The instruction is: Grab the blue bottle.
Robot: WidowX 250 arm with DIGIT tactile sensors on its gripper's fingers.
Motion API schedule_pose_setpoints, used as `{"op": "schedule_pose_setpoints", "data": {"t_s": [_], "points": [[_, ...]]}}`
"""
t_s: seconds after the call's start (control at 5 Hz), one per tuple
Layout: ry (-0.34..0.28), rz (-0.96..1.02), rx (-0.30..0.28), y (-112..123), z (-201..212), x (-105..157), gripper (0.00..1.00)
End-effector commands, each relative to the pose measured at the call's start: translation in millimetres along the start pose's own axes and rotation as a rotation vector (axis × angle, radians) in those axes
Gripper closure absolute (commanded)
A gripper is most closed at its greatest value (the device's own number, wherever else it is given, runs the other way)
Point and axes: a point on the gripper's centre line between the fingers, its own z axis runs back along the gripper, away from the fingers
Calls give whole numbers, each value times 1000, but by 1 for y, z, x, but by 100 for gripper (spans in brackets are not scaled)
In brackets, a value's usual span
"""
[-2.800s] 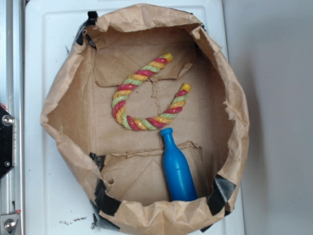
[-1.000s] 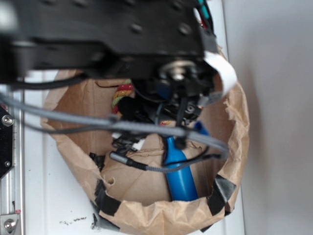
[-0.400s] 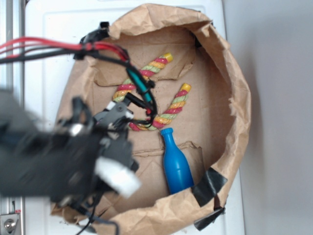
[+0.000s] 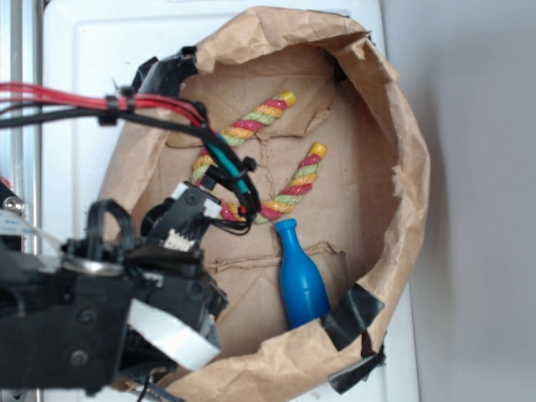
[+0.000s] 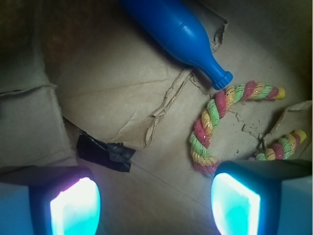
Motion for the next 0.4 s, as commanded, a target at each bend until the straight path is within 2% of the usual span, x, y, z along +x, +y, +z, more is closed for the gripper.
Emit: {"op": "schedule_pose_setpoints", "data": {"t_s": [0.0, 0.2], "points": [[-38, -12, 9, -10, 8, 10, 0], [-74, -8, -53, 12, -9, 23, 0]]}}
